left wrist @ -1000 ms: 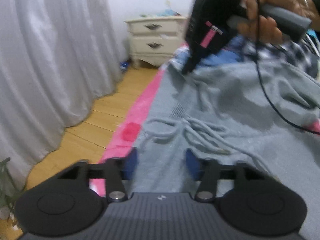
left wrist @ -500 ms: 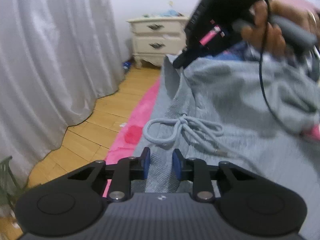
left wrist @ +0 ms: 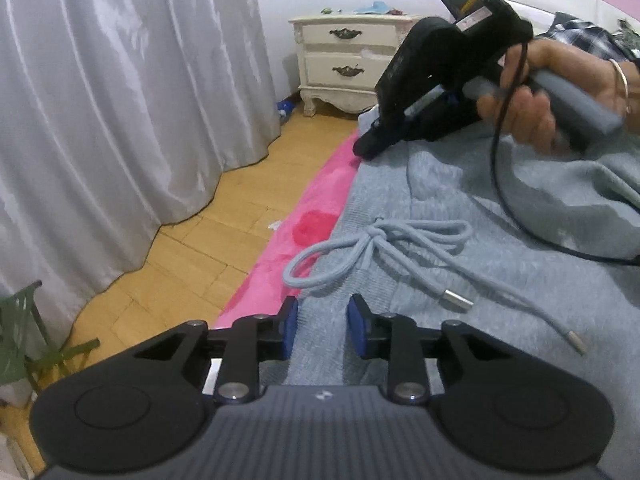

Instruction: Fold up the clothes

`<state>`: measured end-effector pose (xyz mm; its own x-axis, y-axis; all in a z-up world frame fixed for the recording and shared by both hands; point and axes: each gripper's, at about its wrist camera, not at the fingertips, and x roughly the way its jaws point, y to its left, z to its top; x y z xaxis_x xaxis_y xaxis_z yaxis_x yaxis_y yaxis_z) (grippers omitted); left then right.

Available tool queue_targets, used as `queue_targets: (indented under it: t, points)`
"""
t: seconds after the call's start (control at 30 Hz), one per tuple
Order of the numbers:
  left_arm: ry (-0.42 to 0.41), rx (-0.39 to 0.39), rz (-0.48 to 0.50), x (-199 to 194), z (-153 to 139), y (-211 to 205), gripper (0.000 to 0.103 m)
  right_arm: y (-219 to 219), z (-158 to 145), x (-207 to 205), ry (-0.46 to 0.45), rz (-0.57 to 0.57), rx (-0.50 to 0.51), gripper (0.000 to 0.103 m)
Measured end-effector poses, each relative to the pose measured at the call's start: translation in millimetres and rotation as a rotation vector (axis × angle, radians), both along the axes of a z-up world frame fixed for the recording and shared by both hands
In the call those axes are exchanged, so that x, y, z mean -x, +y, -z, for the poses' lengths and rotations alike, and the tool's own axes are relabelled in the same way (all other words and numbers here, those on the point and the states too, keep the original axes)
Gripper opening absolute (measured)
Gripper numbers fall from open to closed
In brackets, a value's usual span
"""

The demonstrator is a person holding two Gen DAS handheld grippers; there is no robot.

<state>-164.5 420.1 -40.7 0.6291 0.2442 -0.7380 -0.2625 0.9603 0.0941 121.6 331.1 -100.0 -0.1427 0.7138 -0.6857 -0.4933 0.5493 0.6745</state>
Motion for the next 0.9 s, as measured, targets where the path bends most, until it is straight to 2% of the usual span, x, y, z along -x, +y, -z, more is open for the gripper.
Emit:
queue_targets:
  t: [0.03, 0.07, 0.17, 0.2, 0.3, 0.37, 0.47, 0.6, 0.67, 0.73, 0.8, 0.9]
  points:
    - [-0.003, 0.005, 0.003, 1.8, -3.2, 2.5, 0.035, -4.8, 3.4, -7.1, 0.061, 0.017, -0.018, 0.005]
    - [0.001, 0.015, -0.004, 5.8, -7.9, 3.9, 0.037, -16.0, -1.2, -14.5, 0.132, 0.024, -0.023, 0.013]
    - [-0.036, 0.001, -0.049, 15.1, -32.4, 8.3, 0.037, -56.8, -37.5, -37.1, 0.151, 0.001, -0.091, 0.041]
    - [-0.061, 0.002, -0.064, 16.9, -41.1, 9.4, 0.038, -74.9, -57.5, -48.7, 0.107, -0.006, -0.109, 0.045]
    - [-0.144, 0.036, -0.084, 5.4, -60.5, 6.1, 0.044, -137.5, -107.3, -72.1, -0.047, 0.015, -0.133, 0.047]
    - [-0.181, 0.098, -0.041, -20.2, -63.1, -4.8, 0.046, -183.9, -135.1, -83.5, -0.159, 0.042, -0.126, 0.047]
    - [-0.194, 0.162, 0.058, -66.7, -53.3, -30.5, 0.047, -256.0, -154.6, -81.5, -0.320, 0.105, -0.064, 0.047]
    - [-0.143, 0.257, 0.156, -122.1, -26.6, -66.6, 0.047, -365.9, -168.6, -45.8, -0.523, 0.215, 0.033, 0.047]
    - [-0.104, 0.278, 0.207, -141.2, -12.6, -87.7, 0.047, -416.9, -176.7, -21.0, -0.625, 0.265, 0.084, 0.047]
    - [-0.045, 0.278, 0.242, -155.9, 3.9, -106.3, 0.047, -459.6, -185.9, 3.3, -0.708, 0.299, 0.148, 0.047]
    - [0.032, 0.261, 0.229, -168.5, 20.4, -119.0, 0.048, -494.3, -196.2, 27.1, -0.771, 0.320, 0.224, 0.046]
    - [0.048, 0.174, 0.230, -170.5, 23.7, -137.6, 0.055, -541.2, -214.4, 62.1, -0.793, 0.356, 0.295, 0.047]
